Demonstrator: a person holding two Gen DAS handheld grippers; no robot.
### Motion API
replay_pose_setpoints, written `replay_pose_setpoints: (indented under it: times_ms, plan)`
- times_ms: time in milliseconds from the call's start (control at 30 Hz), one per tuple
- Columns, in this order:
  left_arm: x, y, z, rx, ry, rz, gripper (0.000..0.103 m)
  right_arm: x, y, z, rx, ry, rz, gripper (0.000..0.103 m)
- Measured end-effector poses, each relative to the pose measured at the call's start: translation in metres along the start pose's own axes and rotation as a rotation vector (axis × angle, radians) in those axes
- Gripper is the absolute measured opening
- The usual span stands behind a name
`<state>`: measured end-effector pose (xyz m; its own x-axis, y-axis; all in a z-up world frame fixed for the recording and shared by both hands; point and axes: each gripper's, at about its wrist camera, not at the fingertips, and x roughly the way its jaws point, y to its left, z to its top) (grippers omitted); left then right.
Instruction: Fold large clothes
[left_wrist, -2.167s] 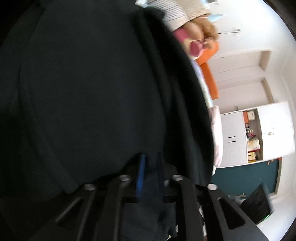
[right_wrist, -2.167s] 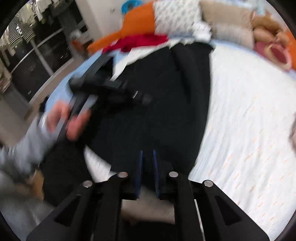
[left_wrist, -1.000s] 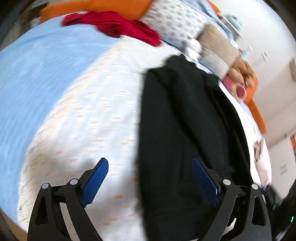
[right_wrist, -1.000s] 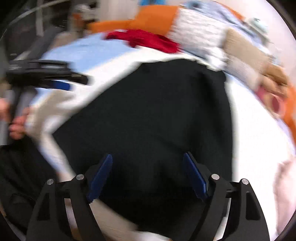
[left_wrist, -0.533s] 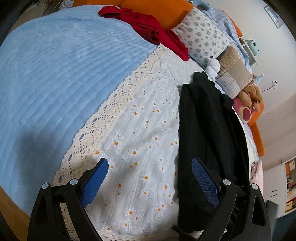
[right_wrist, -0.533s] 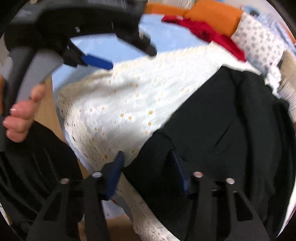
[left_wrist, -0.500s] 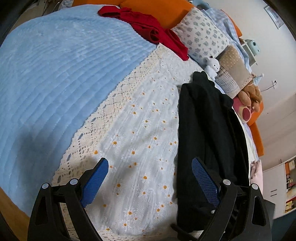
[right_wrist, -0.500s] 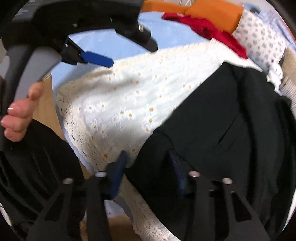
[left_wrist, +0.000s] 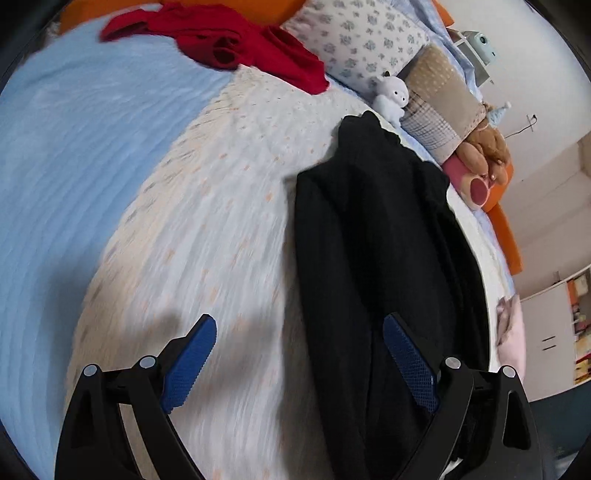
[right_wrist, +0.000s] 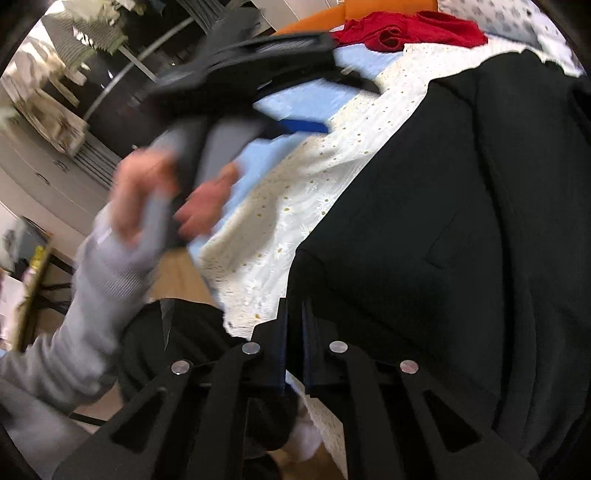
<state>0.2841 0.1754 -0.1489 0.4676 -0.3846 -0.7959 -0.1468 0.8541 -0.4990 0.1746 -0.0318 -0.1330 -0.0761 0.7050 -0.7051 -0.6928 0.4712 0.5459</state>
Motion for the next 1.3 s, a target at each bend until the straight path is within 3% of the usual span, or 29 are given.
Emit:
replay_pose_setpoints:
  times_ms: [167, 300, 367, 400, 433, 500, 533, 567, 667, 733, 933, 1033, 1100, 1167, 1300]
  plan:
    - [0.064, 0.006, 0.065, -0.031, 0.065, -0.001, 0.093, -0.017, -0.014, 0.001, 0.031, -0.030, 0.118, 0.007]
    - [0.098, 0.003, 0.091, -0.061, 0.068, 0.015, 0.092, -0.024, -0.022, 0.000, 0.043, -0.055, 0.162, 0.007]
    - [0.100, -0.007, 0.094, -0.024, 0.049, 0.031, 0.078, -0.025, -0.026, 0.000, 0.048, -0.056, 0.174, 0.007]
    - [0.103, -0.012, 0.095, -0.005, 0.057, 0.047, 0.060, -0.023, -0.029, 0.001, 0.051, -0.055, 0.181, 0.007]
    - [0.107, -0.015, 0.096, -0.001, 0.076, 0.093, 0.054, -0.023, -0.029, 0.000, 0.054, -0.053, 0.188, 0.007]
    - [0.111, -0.015, 0.097, -0.024, 0.090, 0.109, 0.042, -0.021, -0.030, -0.001, 0.049, -0.058, 0.191, 0.007]
    - [0.112, -0.014, 0.098, -0.030, 0.094, 0.113, 0.025, -0.024, -0.028, -0.003, 0.044, -0.062, 0.193, 0.007]
    - [0.113, -0.014, 0.099, -0.045, 0.107, 0.107, 0.019, -0.026, -0.028, -0.006, 0.044, -0.071, 0.194, 0.007]
    - [0.107, -0.021, 0.101, -0.085, 0.115, 0.147, 0.017, -0.037, -0.031, -0.008, 0.053, -0.120, 0.211, 0.007]
    - [0.096, -0.040, 0.104, -0.053, 0.092, 0.178, 0.017, -0.049, -0.031, -0.014, 0.053, -0.160, 0.221, 0.007]
    - [0.072, -0.144, 0.112, 0.100, 0.028, 0.148, 0.017, -0.080, -0.045, -0.044, 0.121, -0.264, 0.262, 0.007]
    - [0.087, -0.198, 0.105, 0.183, 0.045, 0.124, 0.017, -0.095, -0.061, -0.066, 0.162, -0.311, 0.263, 0.007]
    - [0.109, -0.233, 0.093, 0.265, 0.071, 0.147, 0.017, -0.106, -0.069, -0.080, 0.188, -0.337, 0.253, 0.007]
    - [0.132, -0.254, 0.079, 0.325, 0.092, 0.182, 0.017, -0.111, -0.075, -0.090, 0.213, -0.351, 0.233, 0.007]
    - [0.177, -0.265, 0.055, 0.350, 0.131, 0.214, 0.018, -0.116, -0.100, -0.109, 0.284, -0.349, 0.194, 0.007]
